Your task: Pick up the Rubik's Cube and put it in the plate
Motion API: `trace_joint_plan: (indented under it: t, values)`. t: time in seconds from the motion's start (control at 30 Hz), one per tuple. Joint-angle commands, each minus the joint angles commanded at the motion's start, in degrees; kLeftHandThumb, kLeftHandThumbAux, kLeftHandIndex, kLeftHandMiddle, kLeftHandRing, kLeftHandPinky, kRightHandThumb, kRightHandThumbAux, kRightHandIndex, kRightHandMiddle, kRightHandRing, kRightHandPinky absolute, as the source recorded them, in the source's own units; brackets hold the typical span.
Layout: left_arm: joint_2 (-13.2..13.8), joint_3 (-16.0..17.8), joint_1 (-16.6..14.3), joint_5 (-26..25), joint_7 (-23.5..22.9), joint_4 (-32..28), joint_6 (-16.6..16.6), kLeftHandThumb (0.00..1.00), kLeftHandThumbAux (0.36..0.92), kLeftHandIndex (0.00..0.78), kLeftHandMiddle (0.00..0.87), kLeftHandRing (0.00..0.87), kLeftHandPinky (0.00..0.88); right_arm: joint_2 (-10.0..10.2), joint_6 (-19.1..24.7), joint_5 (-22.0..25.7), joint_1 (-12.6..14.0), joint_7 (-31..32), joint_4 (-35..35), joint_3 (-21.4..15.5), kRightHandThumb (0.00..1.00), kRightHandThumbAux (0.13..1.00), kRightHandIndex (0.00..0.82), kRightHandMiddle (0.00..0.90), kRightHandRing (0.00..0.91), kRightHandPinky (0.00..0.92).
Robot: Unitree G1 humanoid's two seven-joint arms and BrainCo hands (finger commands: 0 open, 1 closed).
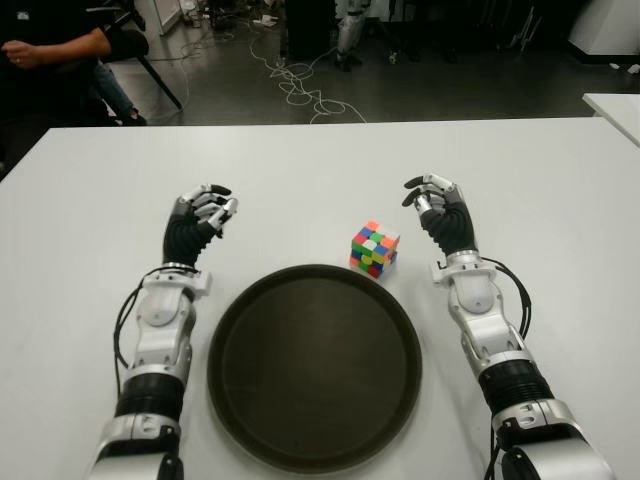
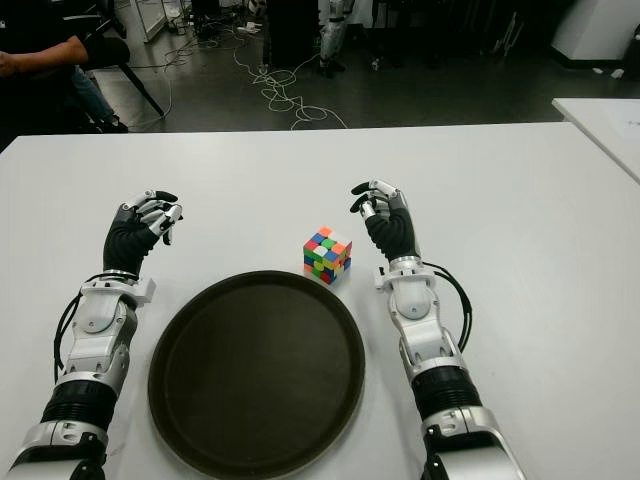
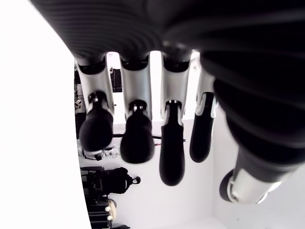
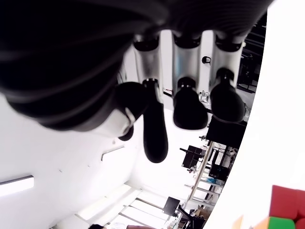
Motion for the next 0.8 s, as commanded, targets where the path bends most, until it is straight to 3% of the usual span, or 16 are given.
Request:
trace_joint_plan:
  t: [0.8]
  values:
    - [0.0,-0.1,0.0,0.7,0.6,-0.3,0.2,0.844,0.662,0.416,0.581,0.740,0.766,-0.1,0.2,-0.5,0.0,-0.3,-0.2,0.1,0.850,0.672,0.432,0.596,0.784,0.779]
